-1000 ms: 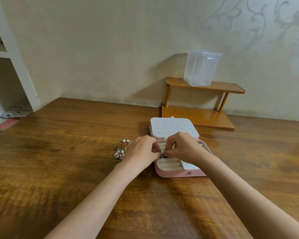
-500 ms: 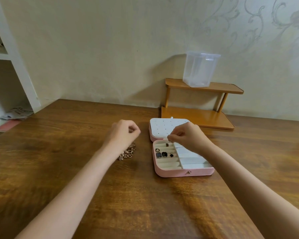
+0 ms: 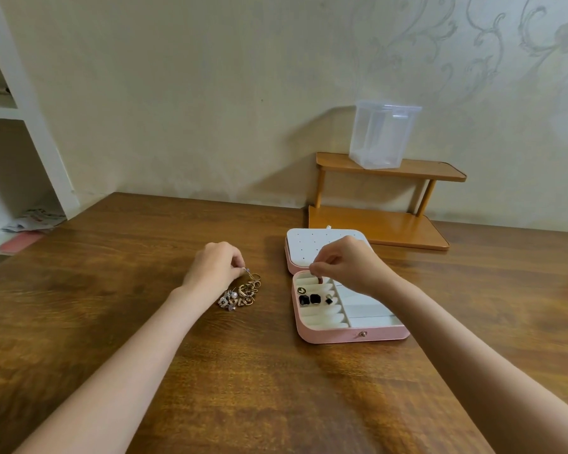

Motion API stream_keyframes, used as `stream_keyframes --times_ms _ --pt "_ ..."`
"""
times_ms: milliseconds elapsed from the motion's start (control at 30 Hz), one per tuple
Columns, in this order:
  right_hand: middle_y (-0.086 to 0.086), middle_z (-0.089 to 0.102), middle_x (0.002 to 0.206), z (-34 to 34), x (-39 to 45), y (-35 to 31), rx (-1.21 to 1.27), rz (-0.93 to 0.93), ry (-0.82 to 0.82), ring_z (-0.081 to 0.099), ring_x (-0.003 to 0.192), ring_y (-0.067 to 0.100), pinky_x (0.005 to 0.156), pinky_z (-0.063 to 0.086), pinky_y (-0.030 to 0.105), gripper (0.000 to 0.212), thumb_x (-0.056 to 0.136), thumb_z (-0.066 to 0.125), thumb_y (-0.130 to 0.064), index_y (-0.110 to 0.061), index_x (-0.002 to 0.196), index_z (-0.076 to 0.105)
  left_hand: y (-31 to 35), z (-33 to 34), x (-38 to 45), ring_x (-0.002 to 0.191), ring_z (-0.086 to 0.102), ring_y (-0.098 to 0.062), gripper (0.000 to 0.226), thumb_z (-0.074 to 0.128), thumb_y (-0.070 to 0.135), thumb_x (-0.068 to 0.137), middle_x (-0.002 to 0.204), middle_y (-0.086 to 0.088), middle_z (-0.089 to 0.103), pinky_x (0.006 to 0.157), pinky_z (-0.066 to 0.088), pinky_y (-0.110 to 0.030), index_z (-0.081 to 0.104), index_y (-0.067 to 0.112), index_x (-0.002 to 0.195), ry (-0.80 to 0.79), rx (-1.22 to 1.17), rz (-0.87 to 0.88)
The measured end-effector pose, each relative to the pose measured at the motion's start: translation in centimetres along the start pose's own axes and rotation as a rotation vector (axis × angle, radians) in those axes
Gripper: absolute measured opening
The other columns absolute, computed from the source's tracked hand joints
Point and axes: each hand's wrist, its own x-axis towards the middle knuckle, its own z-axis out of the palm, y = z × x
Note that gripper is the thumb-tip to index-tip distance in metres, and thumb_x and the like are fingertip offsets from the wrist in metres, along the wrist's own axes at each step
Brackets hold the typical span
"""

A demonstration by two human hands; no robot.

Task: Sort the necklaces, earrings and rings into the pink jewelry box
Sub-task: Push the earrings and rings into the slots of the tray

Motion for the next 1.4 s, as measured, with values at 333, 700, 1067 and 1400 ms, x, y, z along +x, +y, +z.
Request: stream_keyframes --times_ms 333,700,1067,1400 --pt "0.007 0.068 0.103 -1.0 -0.1 -1.4 0.219 0.027 0.025 0.062 0.088 0.015 0.074 0.051 0.022 0.021 0.090 0.058 -0.014 -0.006 0.107 0.066 4.2 -4.1 -1.4 0.076 0.064 -0.013 0.009 0.068 0.015 0.083 0.081 0.000 0.068 0.079 0.051 -0.029 0.067 0.022 0.078 0.009 -0.644 -0.027" --pt "0.011 0.068 0.086 -3.0 -2.0 -1.5 0.791 0.119 -0.016 0.066 0.072 0.013 0.067 0.054 0.020 0.009 0.083 0.063 -0.003 -0.005 0.092 0.064 9.2 -3.0 -3.4 0.076 0.062 -0.003 0.007 0.069 0.014 0.081 0.081 0.009 0.065 0.065 0.049 -0.008 0.069 0.017 0.087 0.092 -0.491 0.204" --pt "0.007 0.069 0.080 -5.6 -3.7 1.4 0.729 0.223 0.067 0.064 0.069 0.011 0.065 0.052 0.019 0.007 0.085 0.061 -0.006 -0.006 0.083 0.067 10.9 -0.7 -3.6 0.079 0.061 -0.007 0.012 0.068 0.008 0.081 0.089 0.004 0.065 0.070 0.054 -0.017 0.068 0.015 0.091 0.140 -0.440 0.331" --pt "0.004 0.070 0.088 -5.4 -4.3 4.0 0.146 0.217 -0.057 0.062 0.072 0.008 0.063 0.051 0.014 0.016 0.088 0.057 -0.003 -0.007 0.096 0.070 11.8 0.9 -4.2 0.073 0.060 -0.001 0.014 0.068 0.003 0.079 0.082 0.009 0.064 0.066 0.051 -0.011 0.070 0.014 0.088 0.078 -0.500 0.338"
